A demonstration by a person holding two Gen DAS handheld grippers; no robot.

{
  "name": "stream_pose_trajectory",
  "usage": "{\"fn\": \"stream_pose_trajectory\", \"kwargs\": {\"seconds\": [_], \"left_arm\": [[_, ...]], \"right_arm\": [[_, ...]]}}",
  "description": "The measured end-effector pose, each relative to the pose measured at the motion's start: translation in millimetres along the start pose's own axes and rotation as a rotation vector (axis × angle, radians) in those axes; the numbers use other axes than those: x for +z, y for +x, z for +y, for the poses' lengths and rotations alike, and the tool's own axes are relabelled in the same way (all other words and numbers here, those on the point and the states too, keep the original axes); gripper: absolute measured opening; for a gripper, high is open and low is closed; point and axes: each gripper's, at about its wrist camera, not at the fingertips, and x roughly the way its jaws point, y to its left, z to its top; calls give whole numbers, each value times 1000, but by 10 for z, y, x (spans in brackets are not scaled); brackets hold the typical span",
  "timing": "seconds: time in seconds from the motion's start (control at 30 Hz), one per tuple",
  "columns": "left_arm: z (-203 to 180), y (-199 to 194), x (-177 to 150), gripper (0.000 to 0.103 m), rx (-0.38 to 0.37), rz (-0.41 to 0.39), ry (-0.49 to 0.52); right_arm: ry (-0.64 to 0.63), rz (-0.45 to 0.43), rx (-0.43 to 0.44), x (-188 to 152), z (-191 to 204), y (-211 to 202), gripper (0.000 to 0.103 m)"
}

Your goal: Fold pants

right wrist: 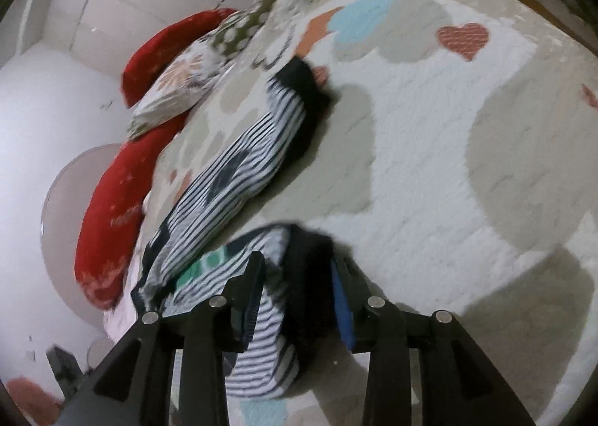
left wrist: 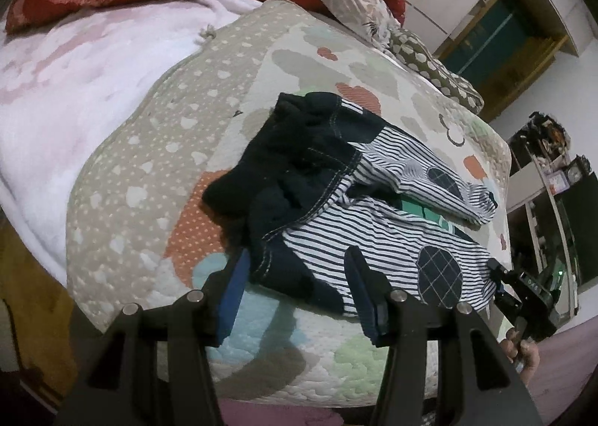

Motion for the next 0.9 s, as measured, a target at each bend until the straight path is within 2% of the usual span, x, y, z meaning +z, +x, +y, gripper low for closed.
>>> {"fn": "stream_pose_trajectory", "kwargs": {"seconds": [0.03, 0.07, 0.37, 0.47, 0.5, 0.53, 0.63, 0.67, 0.8, 0.9], "left_arm": [[-15, -6, 2, 51, 3, -2, 4], [-26, -11, 8, 51, 7, -4, 9], [-89, 28, 165, 51, 29, 1, 28], [-158, 22, 323, 53, 37, -5, 61], [-193, 30, 384, 58, 45, -7, 79], [-246, 57, 482, 63, 55, -8, 109], [-409, 196, 727, 63, 73, -7, 182], [-467, 272, 818, 63, 79, -3, 204], [-749, 731, 1198, 64, 53, 79, 316], [-878, 1090, 1403, 64, 15, 154, 365]], "right_arm": [[-29, 12, -12, -19, 34, 22, 15], [-70, 21, -51, -26, 71, 40, 11], [-129, -13, -185, 26, -24, -94, 12], [-145, -42, -204, 29, -6, -247, 17], [-143, -63, -212, 51, 16, -333, 19], [-143, -86, -213, 92, 37, -415, 24], [-176, -122, -208, 276, 167, -533, 41], [-200, -122, -210, 356, 243, -515, 42], [-395, -94, -230, 721, 688, -216, 64], [-514, 7, -250, 979, 948, 236, 65]]}}
